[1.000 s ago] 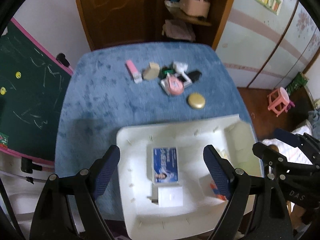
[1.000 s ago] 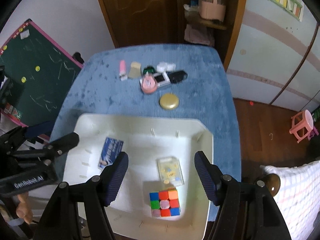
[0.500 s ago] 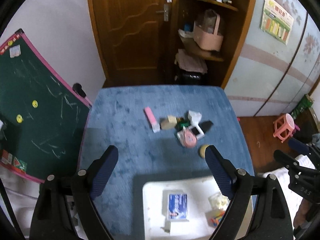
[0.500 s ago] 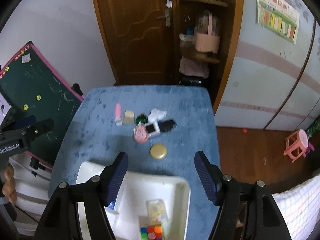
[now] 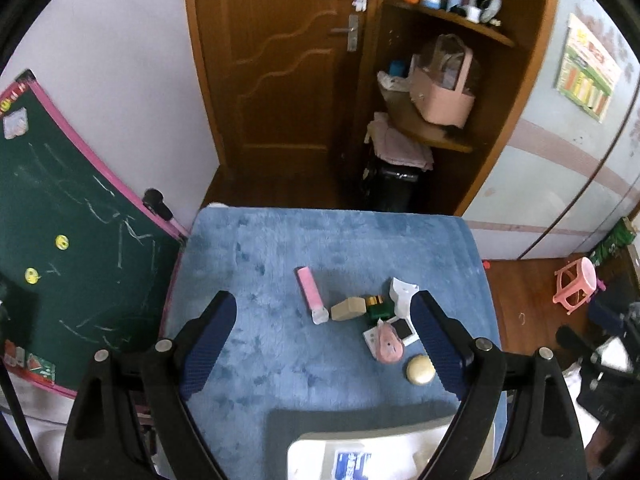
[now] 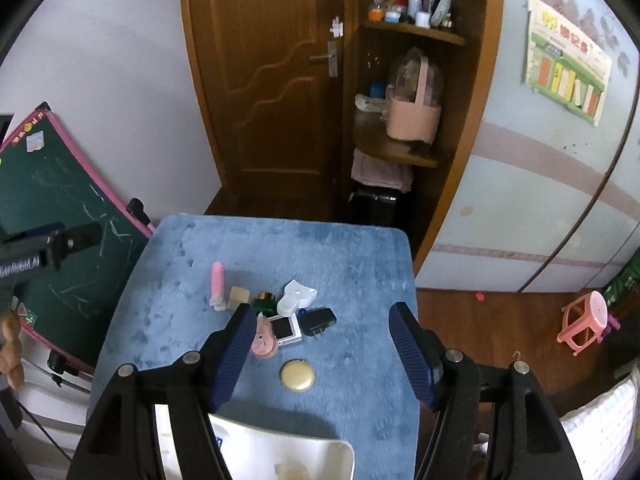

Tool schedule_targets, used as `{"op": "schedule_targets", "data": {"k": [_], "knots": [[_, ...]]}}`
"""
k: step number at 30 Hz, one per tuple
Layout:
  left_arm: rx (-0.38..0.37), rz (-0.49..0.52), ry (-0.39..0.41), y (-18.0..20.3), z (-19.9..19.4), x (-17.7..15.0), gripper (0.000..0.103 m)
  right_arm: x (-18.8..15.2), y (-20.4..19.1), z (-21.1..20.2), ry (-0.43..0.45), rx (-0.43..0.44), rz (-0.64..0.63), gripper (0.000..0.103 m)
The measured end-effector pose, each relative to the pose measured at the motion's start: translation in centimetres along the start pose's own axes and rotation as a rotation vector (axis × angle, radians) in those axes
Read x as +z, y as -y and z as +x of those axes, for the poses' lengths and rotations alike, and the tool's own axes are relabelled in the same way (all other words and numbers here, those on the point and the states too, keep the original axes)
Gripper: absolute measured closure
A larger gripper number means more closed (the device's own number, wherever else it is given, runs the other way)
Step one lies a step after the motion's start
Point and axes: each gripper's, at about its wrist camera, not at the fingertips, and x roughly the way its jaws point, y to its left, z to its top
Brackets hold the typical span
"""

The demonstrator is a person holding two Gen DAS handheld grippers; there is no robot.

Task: Organize rigid objects
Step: 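Move the left tool to the pink stick while the right tool approaches the gold compact, then grasp the pink stick with the left tool while the right tool grasps the gold compact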

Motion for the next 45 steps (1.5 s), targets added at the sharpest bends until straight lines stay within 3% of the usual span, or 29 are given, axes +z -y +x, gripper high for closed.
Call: {"op": "schedule_targets", "data": {"k": [10,22,30,32,38,45], "knots": [[0.042,-0.119,-0.205,-2.1,14.3,0.9,0.013,-1.8,-0.8,11.2,-0.211,-0.003,-0.014,0.034],[0.136,-0.202,-0.391,-2.8,27.9,-2.3,0.013,-7.3,-1.6,21.6,-0.456,0.022,0.003,0.034],[0.173,-0.251,-0.440,-3.2,31.4,-4.3,0.016,-9.6,-2.1,25.1,-0.549,0.055,0.030,0.034],[0.194,-0.252,-0.443,-3.3,31.8,-4.7,0.021,-9.9,-2.2,25.6,-0.563,0.056,0.034,0.034],[0.192,-0.280,-0.431,-3.6,31.8,-5.2,0.022,-10.8,-2.4,26.6,-0.594,0.061,0.042,0.034],[0.185,-0.263,-0.411,-2.5,31.2,-5.5,0.041,-11.5,-2.8,27.1,-0.610,0.074,0.046,0.034]]}}
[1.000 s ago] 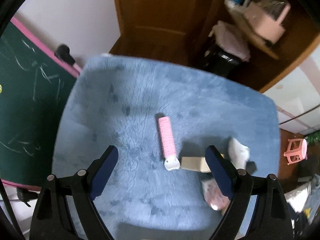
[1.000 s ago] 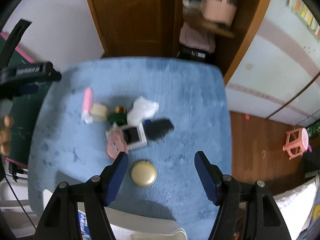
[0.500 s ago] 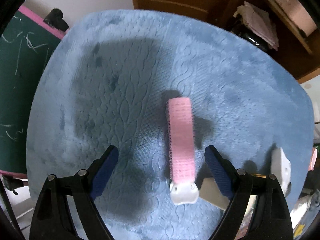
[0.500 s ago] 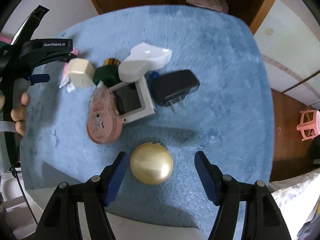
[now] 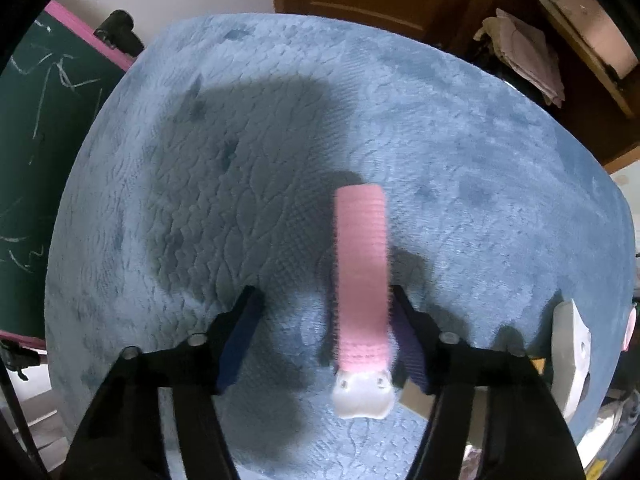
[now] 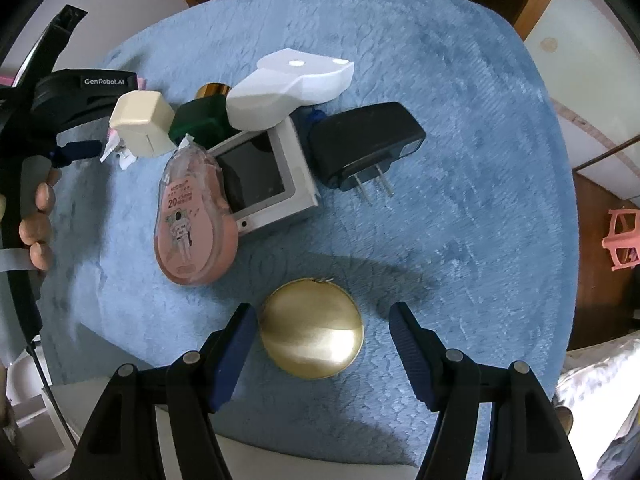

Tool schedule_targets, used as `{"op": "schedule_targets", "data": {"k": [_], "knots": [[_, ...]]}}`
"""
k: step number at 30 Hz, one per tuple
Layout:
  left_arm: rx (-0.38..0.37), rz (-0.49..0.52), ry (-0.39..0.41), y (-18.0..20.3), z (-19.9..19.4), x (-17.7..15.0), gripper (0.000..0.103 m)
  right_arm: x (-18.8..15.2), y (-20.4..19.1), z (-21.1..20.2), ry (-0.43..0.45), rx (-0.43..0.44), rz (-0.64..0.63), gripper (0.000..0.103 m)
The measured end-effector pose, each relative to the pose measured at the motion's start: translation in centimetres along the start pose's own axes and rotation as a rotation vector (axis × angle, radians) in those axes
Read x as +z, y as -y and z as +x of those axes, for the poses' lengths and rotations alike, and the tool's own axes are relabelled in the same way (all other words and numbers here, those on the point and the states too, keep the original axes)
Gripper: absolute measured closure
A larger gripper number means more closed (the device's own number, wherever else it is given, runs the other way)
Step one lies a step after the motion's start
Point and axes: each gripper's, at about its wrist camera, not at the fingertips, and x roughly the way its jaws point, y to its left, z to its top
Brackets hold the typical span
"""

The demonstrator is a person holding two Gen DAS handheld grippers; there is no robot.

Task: Organize rigid objects
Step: 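Grasp the pink stick with the left tool while the right tool grasps the gold compact, then carry the pink stick and gold compact with both tools over the tray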

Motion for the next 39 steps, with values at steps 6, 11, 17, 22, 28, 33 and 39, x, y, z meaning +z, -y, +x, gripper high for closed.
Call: {"op": "schedule_targets", "data": {"k": [6,11,17,22,28,33,39], "knots": [[-0.009,0.030,-0.001,1.1,-0.2,0.0,0.065,-0.6,-0.3,0.9,-0.016,0.006,0.003,0.034],[-0.014,0.053,-0.005,1.6,-0.3,0.0,0.076,-1.2,0.0,1.3,-0.029,0.029,0.017,0.034],[-0.043,0.046,-0.007,0.9,-0.5,-0.2,0.078,-0.4,-0.7,2.4,-0.062,-0.015,-0.016,0.034],[-0.051,0.045,0.004,-0.8,-1.7,-1.2,0.079,-0.4,-2.8,3.3,-0.084,-0.095,-0.096,0.035],[-0.080,0.035,0.021,-3.0,-4.1,-2.0,0.079,-0.8,-3.1,2.8,-0.074,-0.096,-0.084,0.048],[-0.111,0.046,0.040,-4.9,-7.7,-2.9,0.079,-1.6,-2.5,0.7,-0.019,-0.053,-0.028,0.048],[-0.155,0.126,0.101,-4.8,-13.1,-4.1,0.079,-3.6,-2.4,-5.0,0.104,-0.015,0.003,0.048]]}}
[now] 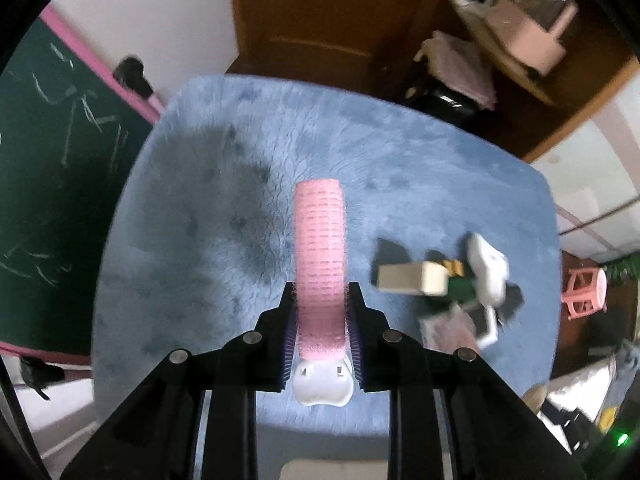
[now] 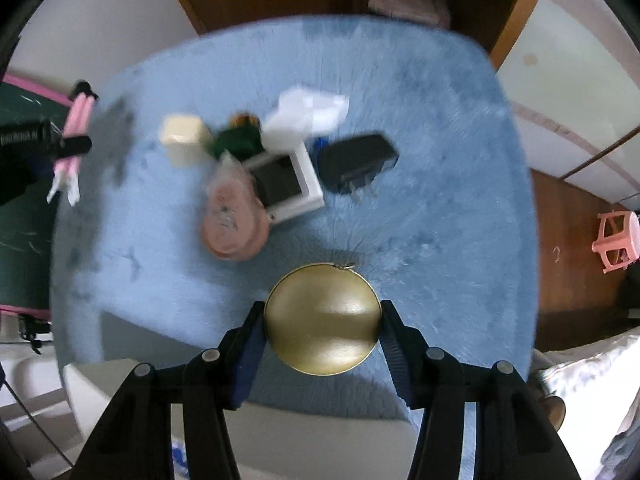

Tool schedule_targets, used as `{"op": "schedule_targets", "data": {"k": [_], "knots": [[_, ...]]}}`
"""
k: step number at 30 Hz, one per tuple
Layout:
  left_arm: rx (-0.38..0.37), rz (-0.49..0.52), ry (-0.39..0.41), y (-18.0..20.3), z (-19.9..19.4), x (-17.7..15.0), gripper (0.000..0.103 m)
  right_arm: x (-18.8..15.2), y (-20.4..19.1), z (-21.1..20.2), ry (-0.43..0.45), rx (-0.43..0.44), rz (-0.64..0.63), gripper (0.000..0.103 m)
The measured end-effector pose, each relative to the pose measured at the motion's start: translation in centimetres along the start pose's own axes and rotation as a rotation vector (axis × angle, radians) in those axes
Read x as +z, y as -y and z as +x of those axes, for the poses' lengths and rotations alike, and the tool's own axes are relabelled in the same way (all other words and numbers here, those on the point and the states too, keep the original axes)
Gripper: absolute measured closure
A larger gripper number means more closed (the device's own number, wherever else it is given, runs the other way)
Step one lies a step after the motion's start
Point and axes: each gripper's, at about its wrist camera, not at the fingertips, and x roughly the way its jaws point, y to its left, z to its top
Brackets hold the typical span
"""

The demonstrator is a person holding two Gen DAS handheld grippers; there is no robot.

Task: Organize rigid objects
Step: 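Carry the pink stick and gold compact with both tools over the tray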

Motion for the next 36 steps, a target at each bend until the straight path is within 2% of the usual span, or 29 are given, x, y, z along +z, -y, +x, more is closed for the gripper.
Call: {"op": "schedule_targets", "data": {"k": [4,8,11,16,24,36], "knots": [[-0.041,0.057,0.038,0.6,-4.5,-1.4,0.079,-1.2,-0.1,-4.9,0.093,0.021,-0.011,0.048],[-0.075,0.119,0.077,1.3,-9.1,-4.1,0.079,-2.2,-0.1,-9.7,0.184,0.035,-0.035,0.048],[-0.102,0.161,0.098,1.8,-11.7,-6.4,0.079,-4.2,0.0,-12.7,0.235,0.052,-0.051,0.048],[-0.138,0.211,0.089,2.5,-13.8,-10.5,0.078,-7.0,-0.5,-16.4,0.300,0.061,-0.076,0.048],[-0.190,0.256,0.028,3.7,-13.2,-16.7,0.078,-11.5,-0.8,-18.0,0.322,0.066,-0.095,0.048],[-0.194,0.406,-0.138,6.7,-6.6,-26.6,0.078,-16.1,0.8,-12.7,0.182,0.089,-0.004,0.048]]}}
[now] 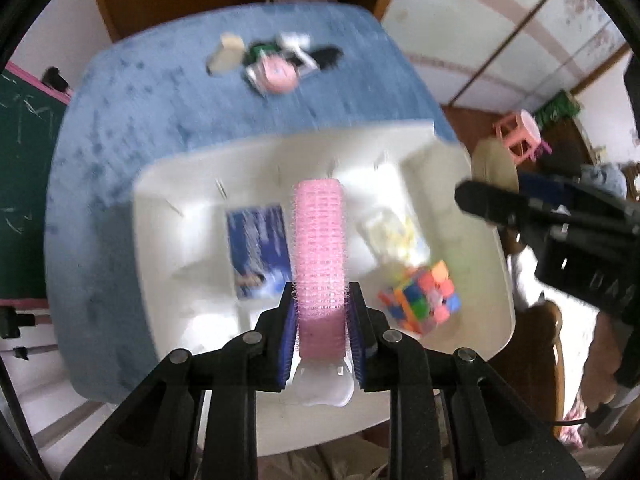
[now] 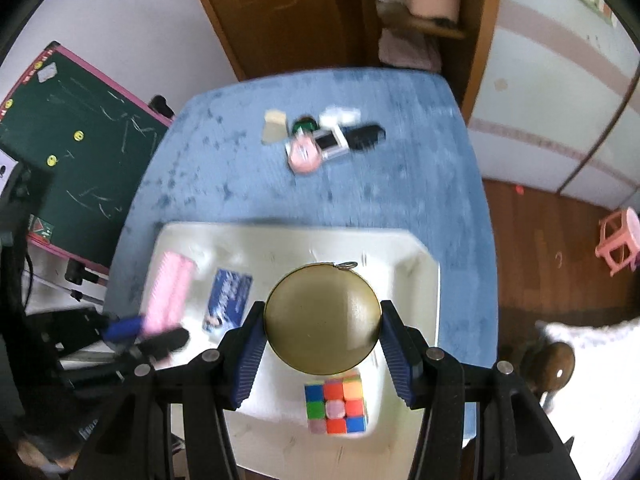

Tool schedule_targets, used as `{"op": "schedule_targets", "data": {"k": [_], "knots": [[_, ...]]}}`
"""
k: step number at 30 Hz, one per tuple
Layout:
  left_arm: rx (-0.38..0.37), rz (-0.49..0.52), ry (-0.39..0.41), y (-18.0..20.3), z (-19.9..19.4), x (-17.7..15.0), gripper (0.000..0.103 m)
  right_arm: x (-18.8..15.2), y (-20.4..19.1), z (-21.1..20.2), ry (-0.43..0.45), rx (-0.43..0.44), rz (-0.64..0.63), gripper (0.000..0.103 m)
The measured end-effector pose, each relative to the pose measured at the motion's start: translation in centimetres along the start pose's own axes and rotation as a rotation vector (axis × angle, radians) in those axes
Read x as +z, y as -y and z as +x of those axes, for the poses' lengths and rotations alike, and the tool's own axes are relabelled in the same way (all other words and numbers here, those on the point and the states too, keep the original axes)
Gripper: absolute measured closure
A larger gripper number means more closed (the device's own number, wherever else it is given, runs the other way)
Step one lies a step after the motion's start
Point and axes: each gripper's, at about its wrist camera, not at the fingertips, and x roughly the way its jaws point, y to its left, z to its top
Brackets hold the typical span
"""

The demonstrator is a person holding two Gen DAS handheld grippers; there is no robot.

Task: Organize rigid objects
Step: 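Carry the pink stick and gold compact with both tools over the tray, then lower the pink stick and gold compact into the tray and open both tools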

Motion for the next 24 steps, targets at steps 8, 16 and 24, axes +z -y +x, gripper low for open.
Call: {"op": "schedule_targets", "data": {"k": [8,16,24], "knots": [[-0.072,0.011,-0.098,0.6,4.2,-1.9,0.078,-2.4,0.5,4.0,-0.089,-0.041,0.000,0.048],[-0.091,0.029,-0.164,1.1,6.2,-3.2,0.078,-3.0,1.3,8.2,-0.178,-0.065,-0.004,0.048],[-0.134,-0.009,-0.196,0.8,6.5,-3.5,0.069,-2.6,1.2,9.7,-0.218,-0.051,-0.006,0.047]]}}
